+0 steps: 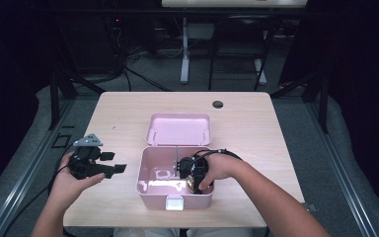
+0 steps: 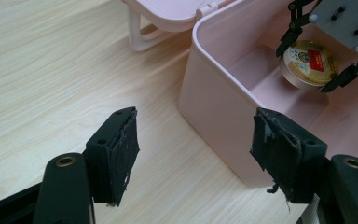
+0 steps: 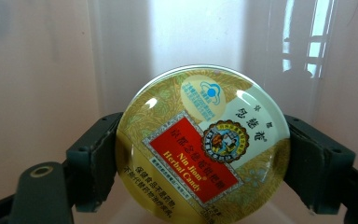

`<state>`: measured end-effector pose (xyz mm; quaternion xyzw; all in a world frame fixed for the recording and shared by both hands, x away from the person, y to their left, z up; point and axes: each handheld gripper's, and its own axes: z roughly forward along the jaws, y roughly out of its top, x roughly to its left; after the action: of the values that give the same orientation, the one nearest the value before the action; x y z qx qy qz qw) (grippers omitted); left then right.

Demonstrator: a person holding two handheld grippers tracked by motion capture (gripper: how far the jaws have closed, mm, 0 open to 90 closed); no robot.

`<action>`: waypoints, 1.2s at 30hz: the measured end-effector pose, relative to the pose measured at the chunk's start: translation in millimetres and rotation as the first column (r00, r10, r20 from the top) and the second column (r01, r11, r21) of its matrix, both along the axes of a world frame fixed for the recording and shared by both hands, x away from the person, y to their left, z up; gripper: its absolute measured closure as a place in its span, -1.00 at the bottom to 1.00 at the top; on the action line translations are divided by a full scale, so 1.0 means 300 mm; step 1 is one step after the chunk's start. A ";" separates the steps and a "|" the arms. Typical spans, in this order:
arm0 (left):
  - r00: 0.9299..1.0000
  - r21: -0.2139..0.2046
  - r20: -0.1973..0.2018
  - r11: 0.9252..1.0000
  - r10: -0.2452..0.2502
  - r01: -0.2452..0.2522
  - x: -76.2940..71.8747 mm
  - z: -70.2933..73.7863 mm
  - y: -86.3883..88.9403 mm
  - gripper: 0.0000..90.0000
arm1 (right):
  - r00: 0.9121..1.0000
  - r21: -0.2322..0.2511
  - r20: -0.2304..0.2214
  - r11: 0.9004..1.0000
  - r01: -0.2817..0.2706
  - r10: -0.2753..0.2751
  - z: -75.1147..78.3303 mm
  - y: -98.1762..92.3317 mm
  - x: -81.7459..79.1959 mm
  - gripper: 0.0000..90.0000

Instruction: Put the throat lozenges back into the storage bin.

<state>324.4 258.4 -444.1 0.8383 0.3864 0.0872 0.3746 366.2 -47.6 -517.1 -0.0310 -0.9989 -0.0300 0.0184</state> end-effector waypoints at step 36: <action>1.000 -0.002 0.001 1.000 -0.004 0.004 -0.003 0.001 -0.004 -0.30 | 0.999 0.036 0.025 0.998 0.046 -0.047 0.098 -0.008 -0.006 -0.54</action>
<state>323.6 257.2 -444.0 0.8386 0.3845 0.0864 0.3760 364.3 -50.0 -487.6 -0.0534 -0.9974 -0.0487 0.0054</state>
